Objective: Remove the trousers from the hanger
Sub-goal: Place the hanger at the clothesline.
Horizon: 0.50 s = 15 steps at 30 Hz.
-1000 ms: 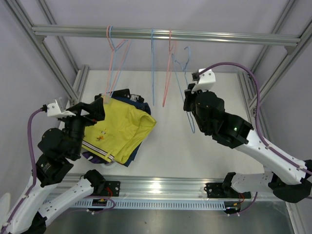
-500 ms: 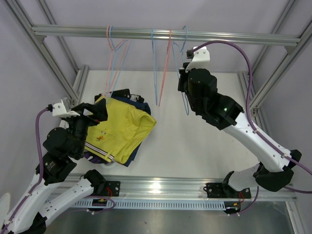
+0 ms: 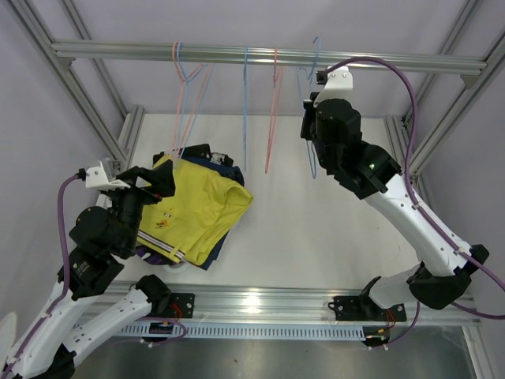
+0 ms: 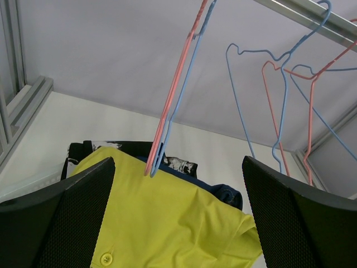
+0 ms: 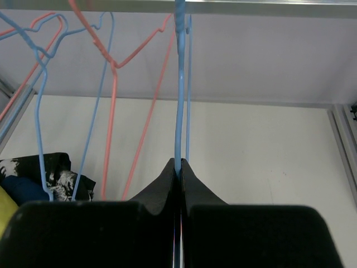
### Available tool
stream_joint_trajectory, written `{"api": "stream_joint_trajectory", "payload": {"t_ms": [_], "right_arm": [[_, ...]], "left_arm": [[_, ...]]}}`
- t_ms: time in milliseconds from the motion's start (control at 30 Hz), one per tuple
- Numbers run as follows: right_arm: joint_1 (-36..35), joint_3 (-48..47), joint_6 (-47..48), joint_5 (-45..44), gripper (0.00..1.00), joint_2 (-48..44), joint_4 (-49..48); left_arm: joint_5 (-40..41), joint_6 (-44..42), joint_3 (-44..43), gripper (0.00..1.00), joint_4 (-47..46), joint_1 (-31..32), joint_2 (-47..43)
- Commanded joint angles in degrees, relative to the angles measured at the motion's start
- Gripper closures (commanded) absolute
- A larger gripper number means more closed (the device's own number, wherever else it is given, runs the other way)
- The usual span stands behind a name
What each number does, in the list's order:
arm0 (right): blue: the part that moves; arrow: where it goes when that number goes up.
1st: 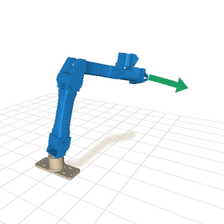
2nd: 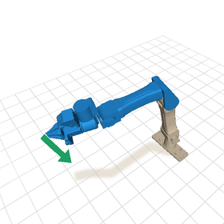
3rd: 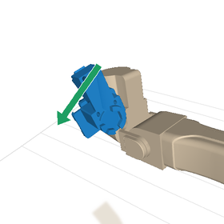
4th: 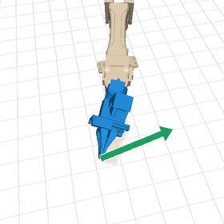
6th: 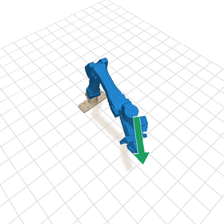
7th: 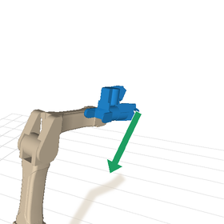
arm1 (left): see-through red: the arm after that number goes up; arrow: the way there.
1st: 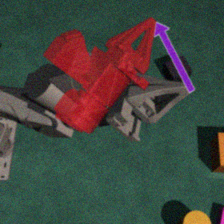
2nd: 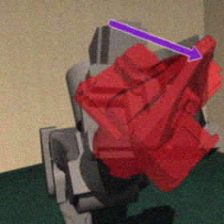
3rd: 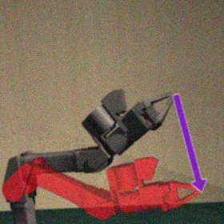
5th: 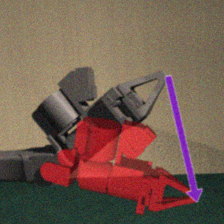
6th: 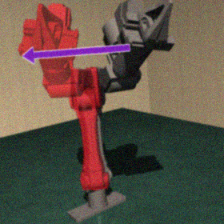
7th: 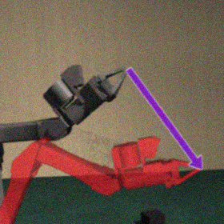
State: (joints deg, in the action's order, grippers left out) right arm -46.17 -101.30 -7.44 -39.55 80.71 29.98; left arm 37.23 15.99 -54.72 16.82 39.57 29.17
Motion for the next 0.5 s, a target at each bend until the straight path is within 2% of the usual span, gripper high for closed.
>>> {"api": "stream_joint_trajectory", "payload": {"t_ms": [0,267,467], "right_arm": [[2.40,-2.94,0.06,2.72,1.00,0.41,-0.27],[8.81,-6.54,-1.34,12.02,1.00,5.42,0.78],[10.40,-7.95,-2.05,14.24,1.00,8.41,1.40]], "left_arm": [[-0.85,-0.26,0.05,0.01,-1.53,-0.64,-0.34],[-0.58,-0.87,-0.04,0.01,-1.79,-0.64,-0.60],[-0.85,-1.05,-0.04,0.01,-1.79,-0.64,-0.78]]}}
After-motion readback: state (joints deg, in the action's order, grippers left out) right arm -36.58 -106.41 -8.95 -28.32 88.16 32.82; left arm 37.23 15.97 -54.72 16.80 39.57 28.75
